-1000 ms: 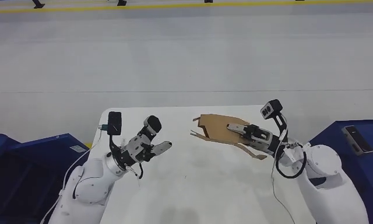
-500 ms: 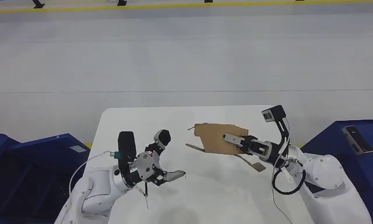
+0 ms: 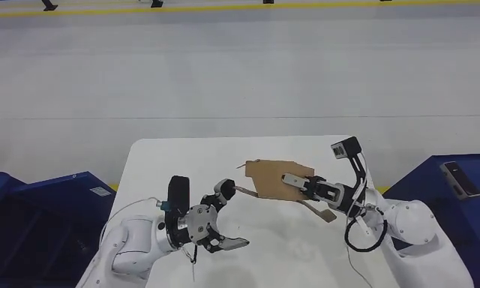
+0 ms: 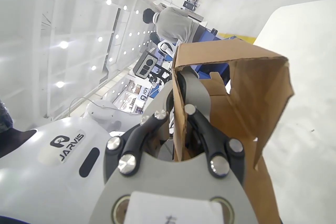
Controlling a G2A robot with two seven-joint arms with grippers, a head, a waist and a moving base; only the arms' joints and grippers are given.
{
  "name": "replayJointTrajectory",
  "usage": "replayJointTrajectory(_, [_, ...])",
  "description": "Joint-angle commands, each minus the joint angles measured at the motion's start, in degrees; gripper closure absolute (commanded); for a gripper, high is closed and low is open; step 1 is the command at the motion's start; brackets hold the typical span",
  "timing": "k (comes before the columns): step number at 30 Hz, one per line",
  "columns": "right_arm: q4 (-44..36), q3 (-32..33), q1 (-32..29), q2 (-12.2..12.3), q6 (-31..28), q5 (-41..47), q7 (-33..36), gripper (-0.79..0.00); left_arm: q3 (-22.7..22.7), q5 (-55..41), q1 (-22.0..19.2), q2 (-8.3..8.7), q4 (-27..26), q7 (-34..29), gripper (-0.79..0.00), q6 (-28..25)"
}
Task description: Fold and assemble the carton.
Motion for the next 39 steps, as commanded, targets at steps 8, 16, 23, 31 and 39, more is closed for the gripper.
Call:
replayJointTrajectory(8, [-0.4,-1.0,-0.7,-0.1,-0.5,0.4,-0.8,0.0,0.8,-1.6,0.5,0.73,-0.5,-2.4,-0.785,-1.1])
replayJointTrajectory(16, [-0.1,-0.6,-1.5,-0.1,-1.2,1.9,-1.7,0.0,0.4,-1.8,0.1,1.1,-0.5,-1.7,-0.785,0.1])
replayJointTrajectory(23, [0.8,0.8,-1.6,-0.1,-0.3,5.4,-2.4,0.0,-0.5,-2.0,1.3,1.53,-0.8,-0.6,-0.785,-0.4])
replayJointTrajectory(31, [1.1,-1.0,-1.4,-0.2,1.7,5.9,-1.4,0.0,0.9,0.7,1.8,1.58,-3.2,1.2,-0.785,-1.1])
replayJointTrajectory(39, [0.8,-1.4,-1.9,-0.1,3.2,7.5,1.1,0.0,3.9,3.2,0.2,1.39,-2.8,1.8,-0.785,0.4])
